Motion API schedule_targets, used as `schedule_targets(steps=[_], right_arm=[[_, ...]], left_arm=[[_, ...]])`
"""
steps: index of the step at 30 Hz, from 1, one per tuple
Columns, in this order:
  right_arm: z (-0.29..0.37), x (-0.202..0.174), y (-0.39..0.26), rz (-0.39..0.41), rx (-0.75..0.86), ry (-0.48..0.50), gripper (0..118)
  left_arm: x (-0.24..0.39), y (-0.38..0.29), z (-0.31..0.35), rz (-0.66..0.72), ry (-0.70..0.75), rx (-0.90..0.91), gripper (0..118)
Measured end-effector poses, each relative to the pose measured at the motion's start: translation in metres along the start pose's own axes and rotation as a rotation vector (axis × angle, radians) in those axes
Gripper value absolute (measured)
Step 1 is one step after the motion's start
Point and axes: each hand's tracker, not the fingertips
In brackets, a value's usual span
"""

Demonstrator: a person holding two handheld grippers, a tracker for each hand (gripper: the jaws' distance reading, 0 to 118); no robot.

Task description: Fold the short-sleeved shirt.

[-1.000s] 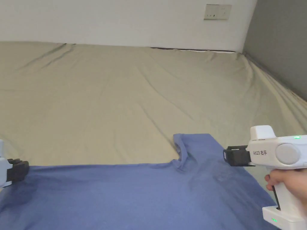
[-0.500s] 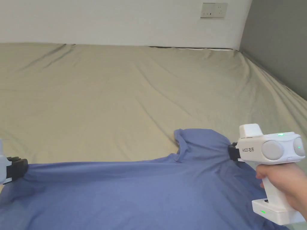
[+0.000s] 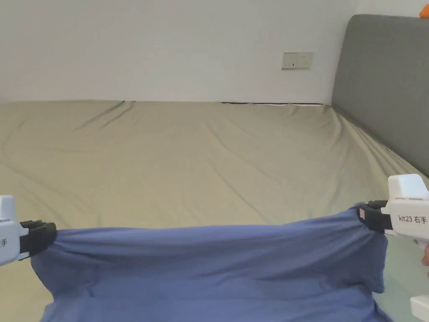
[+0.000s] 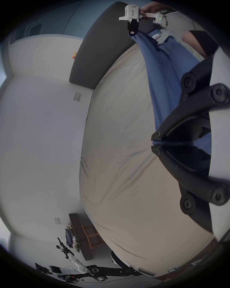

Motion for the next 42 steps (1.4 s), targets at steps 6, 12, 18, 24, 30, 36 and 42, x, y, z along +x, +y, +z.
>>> schedule_targets(steps=[6, 12, 18, 24, 30, 36, 42], right_arm=[[0.030, -0.005, -0.076, -0.019, -0.057, 0.000, 0], [0.010, -0.016, -0.143, 0.021, -0.165, -0.030, 0], [-0.014, 0.003, -0.181, -0.006, -0.237, -0.067, 0], [-0.011, -0.008, -0.172, 0.002, -0.244, -0.099, 13], [0.056, -0.030, -0.133, 0.021, -0.024, -0.152, 111], [0.139, -0.070, -0.119, -0.077, 0.304, -0.127, 41], [0.162, -0.110, -0.122, -0.064, 0.321, -0.057, 0]], left_arm=[[0.001, -0.071, 0.021, -0.007, 0.000, -0.094, 2], [0.002, -0.128, 0.004, -0.041, 0.039, -0.247, 2], [-0.006, -0.152, -0.018, -0.104, 0.056, -0.358, 2], [-0.002, -0.143, -0.016, -0.105, 0.079, -0.335, 4], [0.044, -0.082, 0.074, -0.161, 0.018, 0.069, 112], [0.089, -0.079, 0.169, -0.075, -0.012, 0.326, 3], [0.097, -0.102, 0.170, -0.120, -0.046, 0.264, 0]])
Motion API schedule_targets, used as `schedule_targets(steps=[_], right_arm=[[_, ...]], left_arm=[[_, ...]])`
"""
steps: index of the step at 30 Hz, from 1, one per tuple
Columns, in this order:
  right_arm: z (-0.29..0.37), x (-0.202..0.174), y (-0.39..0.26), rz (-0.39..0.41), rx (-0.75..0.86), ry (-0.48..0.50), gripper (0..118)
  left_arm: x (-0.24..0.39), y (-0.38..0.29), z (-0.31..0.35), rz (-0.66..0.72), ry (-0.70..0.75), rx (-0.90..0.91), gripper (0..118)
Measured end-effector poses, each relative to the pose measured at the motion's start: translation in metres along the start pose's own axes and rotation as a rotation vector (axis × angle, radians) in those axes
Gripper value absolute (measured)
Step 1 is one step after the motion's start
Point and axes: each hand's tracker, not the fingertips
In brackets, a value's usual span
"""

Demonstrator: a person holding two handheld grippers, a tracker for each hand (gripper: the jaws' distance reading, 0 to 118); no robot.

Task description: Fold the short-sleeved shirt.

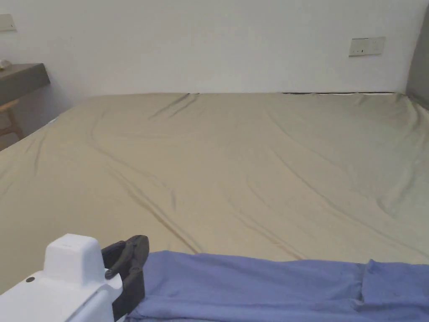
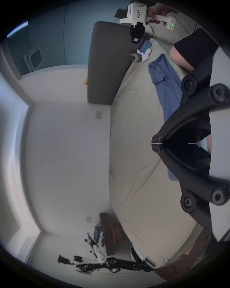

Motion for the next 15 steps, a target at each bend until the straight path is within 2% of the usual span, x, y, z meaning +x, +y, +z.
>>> schedule_targets(steps=[2, 6, 9, 11, 12, 13, 14, 15], right_arm=[[-0.002, -0.012, 0.003, 0.072, 0.022, -0.021, 0], [-0.016, -0.019, 0.002, 0.059, -0.027, -0.014, 0], [-0.024, -0.018, 0.001, 0.065, -0.044, -0.028, 0], [-0.028, -0.021, 0.001, 0.068, -0.056, -0.038, 0], [-0.030, -0.021, 0.002, 0.068, -0.067, -0.041, 0], [-0.032, -0.022, 0.003, 0.067, -0.078, -0.041, 0], [-0.034, -0.025, 0.004, 0.067, -0.088, -0.046, 0], [-0.036, -0.027, 0.004, 0.071, -0.094, -0.051, 0]], left_arm=[[-0.013, -0.005, -0.014, 0.039, -0.025, -0.074, 0], [-0.066, -0.011, -0.056, 0.145, -0.105, -0.195, 0], [-0.122, -0.021, -0.099, 0.279, -0.243, -0.323, 0], [-0.153, -0.033, -0.125, 0.351, -0.389, -0.436, 1], [-0.167, -0.043, -0.136, 0.373, -0.410, -0.479, 17], [-0.177, -0.051, -0.146, 0.412, -0.410, -0.528, 51], [-0.186, -0.059, -0.154, 0.456, -0.396, -0.539, 102], [-0.193, -0.066, -0.160, 0.479, -0.406, -0.551, 118]])
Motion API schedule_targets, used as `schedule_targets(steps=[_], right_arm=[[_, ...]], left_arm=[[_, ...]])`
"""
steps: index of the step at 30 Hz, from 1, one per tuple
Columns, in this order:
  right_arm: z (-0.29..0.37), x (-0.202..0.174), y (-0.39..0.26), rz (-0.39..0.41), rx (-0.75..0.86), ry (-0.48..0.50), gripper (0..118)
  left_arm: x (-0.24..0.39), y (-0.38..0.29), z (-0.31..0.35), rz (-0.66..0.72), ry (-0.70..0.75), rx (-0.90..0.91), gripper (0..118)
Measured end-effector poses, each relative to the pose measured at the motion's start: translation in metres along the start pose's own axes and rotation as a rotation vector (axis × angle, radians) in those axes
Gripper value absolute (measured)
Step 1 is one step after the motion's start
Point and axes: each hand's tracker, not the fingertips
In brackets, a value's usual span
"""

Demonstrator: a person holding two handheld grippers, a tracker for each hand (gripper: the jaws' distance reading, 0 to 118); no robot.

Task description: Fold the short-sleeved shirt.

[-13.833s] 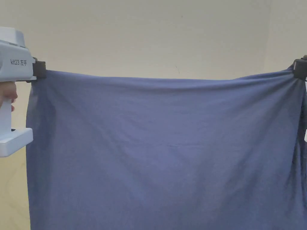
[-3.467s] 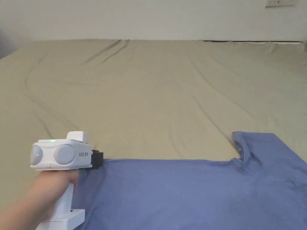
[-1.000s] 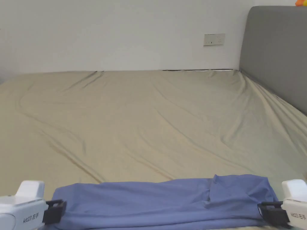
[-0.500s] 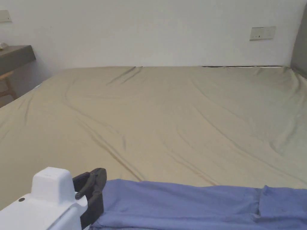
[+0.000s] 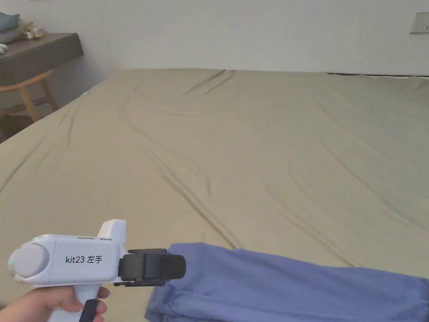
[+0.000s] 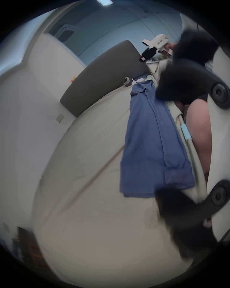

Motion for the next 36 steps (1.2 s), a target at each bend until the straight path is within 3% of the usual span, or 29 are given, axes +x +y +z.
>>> schedule_targets(steps=[2, 4, 5, 7, 9, 12, 15, 18, 19, 20, 21, 23, 28, 31, 33, 36], right_arm=[[-0.002, -0.007, 0.003, 0.010, -0.010, -0.006, 0], [-0.005, -0.014, 0.007, 0.021, -0.018, -0.010, 0], [-0.015, 0.009, -0.018, -0.011, -0.023, 0.011, 0], [-0.019, 0.013, -0.018, -0.009, -0.031, 0.018, 0], [-0.023, -0.006, -0.017, 0.015, -0.035, 0.015, 0], [-0.027, -0.012, -0.015, 0.016, -0.044, 0.027, 0], [-0.031, -0.026, -0.009, 0.032, -0.047, 0.042, 0], [-0.033, -0.035, -0.007, 0.055, -0.042, 0.072, 0], [-0.034, -0.037, -0.008, 0.061, -0.041, 0.080, 0], [-0.035, -0.041, -0.007, 0.073, -0.040, 0.088, 0], [-0.037, -0.045, -0.008, 0.083, -0.040, 0.095, 0], [-0.038, -0.047, -0.010, 0.099, -0.037, 0.102, 0], [-0.037, -0.049, -0.013, 0.104, -0.041, 0.105, 0], [-0.035, -0.040, -0.016, 0.050, -0.054, 0.114, 0], [-0.035, -0.044, -0.007, -0.006, -0.055, 0.150, 0], [-0.032, -0.042, -0.008, 0.007, -0.039, 0.155, 0]], left_arm=[[-0.030, 0.005, 0.001, 0.056, -0.062, 0.038, 116], [-0.054, 0.007, -0.002, 0.211, -0.092, 0.058, 117], [-0.070, 0.006, -0.006, 0.298, -0.153, 0.059, 117], [-0.086, 0.002, -0.020, 0.395, -0.225, 0.026, 117], [-0.090, -0.005, -0.040, 0.385, -0.252, -0.026, 117], [-0.078, -0.008, -0.057, 0.336, -0.419, -0.024, 117], [-0.069, -0.003, -0.078, 0.336, -0.444, -0.041, 116], [-0.054, 0.004, -0.089, 0.313, -0.423, -0.036, 105], [-0.051, 0.004, -0.094, 0.260, -0.379, -0.074, 91], [-0.042, 0.003, -0.101, 0.199, -0.260, -0.098, 32], [-0.036, -0.001, -0.107, 0.154, -0.150, -0.121, 7], [-0.036, -0.002, -0.108, 0.226, -0.275, -0.147, 7], [-0.044, 0.018, -0.082, 0.166, -0.163, -0.109, 7], [-0.054, 0.034, -0.053, 0.325, -0.198, -0.080, 7], [-0.035, 0.040, -0.032, 0.207, -0.188, -0.072, 6], [-0.025, 0.052, -0.009, 0.147, -0.092, -0.064, 6]])
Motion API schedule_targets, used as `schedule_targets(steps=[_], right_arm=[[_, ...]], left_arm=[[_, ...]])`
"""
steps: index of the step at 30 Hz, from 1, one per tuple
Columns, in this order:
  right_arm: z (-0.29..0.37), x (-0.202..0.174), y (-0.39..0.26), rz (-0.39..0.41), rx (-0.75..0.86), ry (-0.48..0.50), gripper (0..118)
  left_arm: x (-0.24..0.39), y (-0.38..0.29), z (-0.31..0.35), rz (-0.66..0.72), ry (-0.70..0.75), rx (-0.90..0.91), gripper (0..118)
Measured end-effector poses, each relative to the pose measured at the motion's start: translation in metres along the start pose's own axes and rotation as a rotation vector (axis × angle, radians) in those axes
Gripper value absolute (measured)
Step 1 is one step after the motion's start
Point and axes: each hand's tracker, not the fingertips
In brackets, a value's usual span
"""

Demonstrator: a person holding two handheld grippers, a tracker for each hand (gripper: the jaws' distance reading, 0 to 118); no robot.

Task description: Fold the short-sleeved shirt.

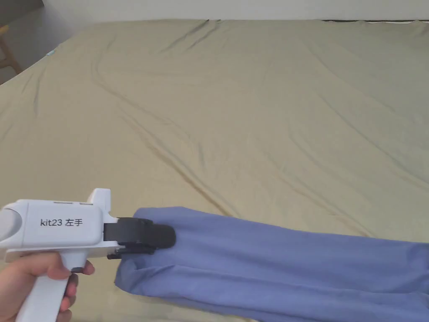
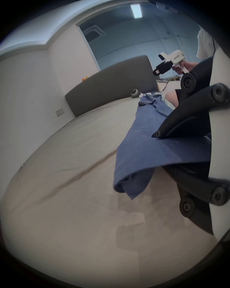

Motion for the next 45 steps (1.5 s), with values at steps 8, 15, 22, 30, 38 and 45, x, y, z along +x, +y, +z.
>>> schedule_targets(steps=[8, 15, 22, 30, 38, 45], right_arm=[[0.006, 0.011, -0.001, 0.023, 0.021, 0.052, 0], [0.010, 0.013, 0.005, 0.042, 0.044, 0.123, 0], [0.023, 0.019, 0.024, 0.078, 0.134, 0.164, 0], [0.033, 0.052, 0.014, 0.000, 0.123, 0.109, 0], [0.032, 0.058, 0.008, -0.004, 0.118, 0.110, 0], [0.026, 0.051, 0.001, 0.026, 0.101, 0.152, 0]], left_arm=[[-0.009, 0.038, 0.031, 0.059, 0.358, -0.078, 6], [0.114, 0.036, -0.033, 0.019, 0.280, -0.172, 6], [0.194, 0.010, -0.146, -0.137, 0.371, -0.302, 6], [0.203, -0.035, -0.257, -0.152, 0.415, -0.473, 71], [0.238, -0.032, -0.185, -0.404, 0.398, -0.190, 0], [0.227, -0.050, -0.191, -0.407, 0.522, -0.258, 0]])
